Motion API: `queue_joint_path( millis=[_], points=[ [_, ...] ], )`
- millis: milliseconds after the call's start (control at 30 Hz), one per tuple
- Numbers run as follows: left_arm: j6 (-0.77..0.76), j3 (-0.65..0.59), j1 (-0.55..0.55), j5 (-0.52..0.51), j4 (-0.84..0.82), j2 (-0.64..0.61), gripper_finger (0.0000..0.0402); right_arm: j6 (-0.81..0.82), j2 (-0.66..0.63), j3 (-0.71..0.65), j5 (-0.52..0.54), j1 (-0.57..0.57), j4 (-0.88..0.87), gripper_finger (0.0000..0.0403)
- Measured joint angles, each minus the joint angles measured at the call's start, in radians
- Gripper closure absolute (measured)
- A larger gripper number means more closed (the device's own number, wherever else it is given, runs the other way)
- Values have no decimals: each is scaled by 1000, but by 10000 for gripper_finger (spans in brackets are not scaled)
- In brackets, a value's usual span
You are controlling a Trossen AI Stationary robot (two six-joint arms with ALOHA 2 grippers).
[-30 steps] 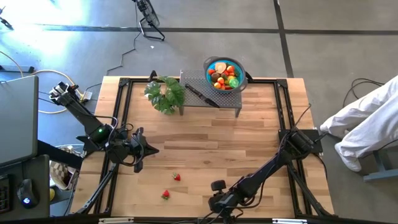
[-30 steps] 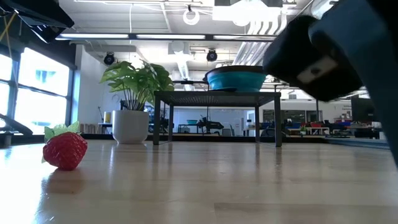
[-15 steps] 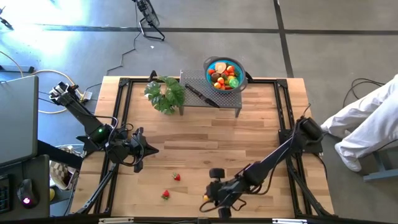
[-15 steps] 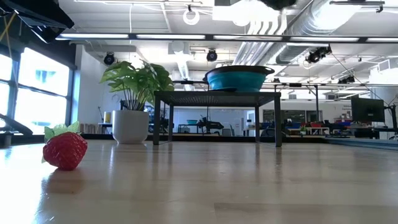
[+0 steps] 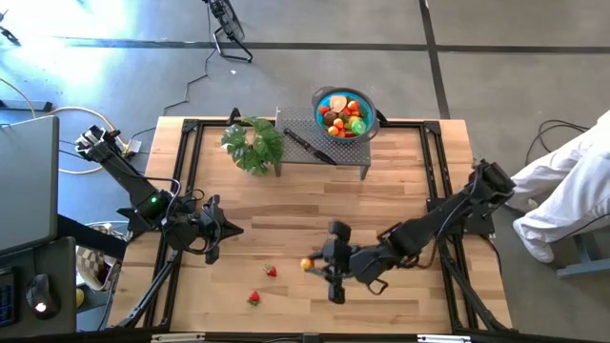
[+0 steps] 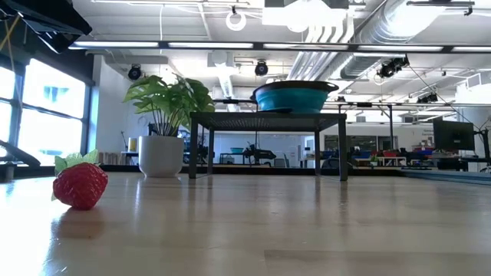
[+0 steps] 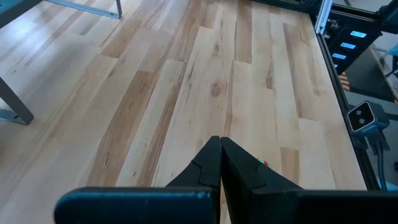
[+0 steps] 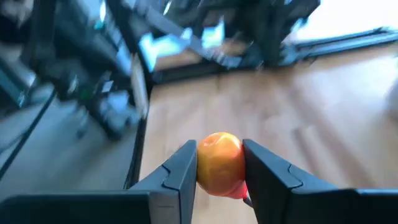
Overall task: Pick & Place Fruit
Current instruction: Put the yellow pear in the blue bowl on the shelf
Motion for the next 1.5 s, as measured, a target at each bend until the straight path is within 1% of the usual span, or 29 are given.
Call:
queue_joint_path(
  millis=[267, 367, 500, 633, 767, 900, 1100, 1267, 1367, 1500],
  points=[
    [0, 0, 0, 0, 0, 0, 402, -1, -85, 0, 219, -41, 15, 295],
    [2, 0, 0, -2, 1, 0, 402, -10, -102, 0, 277, -67, 18, 294],
    [-6, 0, 0, -72, 7, 0, 402, -54, -126, 0, 287, -126, 18, 295],
    [-6, 0, 0, -153, 8, 0, 402, -73, -148, 0, 298, -210, 17, 294],
    [-5, 0, 0, -202, 9, 0, 402, -135, -169, 0, 297, -302, 18, 295],
    [-21, 0, 0, -209, 9, 0, 402, -182, -187, 0, 275, -401, 17, 294],
    [-21, 0, 0, -210, 8, 0, 402, -172, -194, 0, 270, -551, 16, 295],
    [-22, 0, 0, -210, 7, 0, 402, -148, -195, 0, 197, -659, 5, 295],
    [-18, 0, 0, -210, 0, 0, 402, -117, -195, 0, 190, -710, -48, 295],
    [-16, 0, 0, -211, -18, 0, 402, -46, -195, 0, 183, -769, -173, 295]
  ],
)
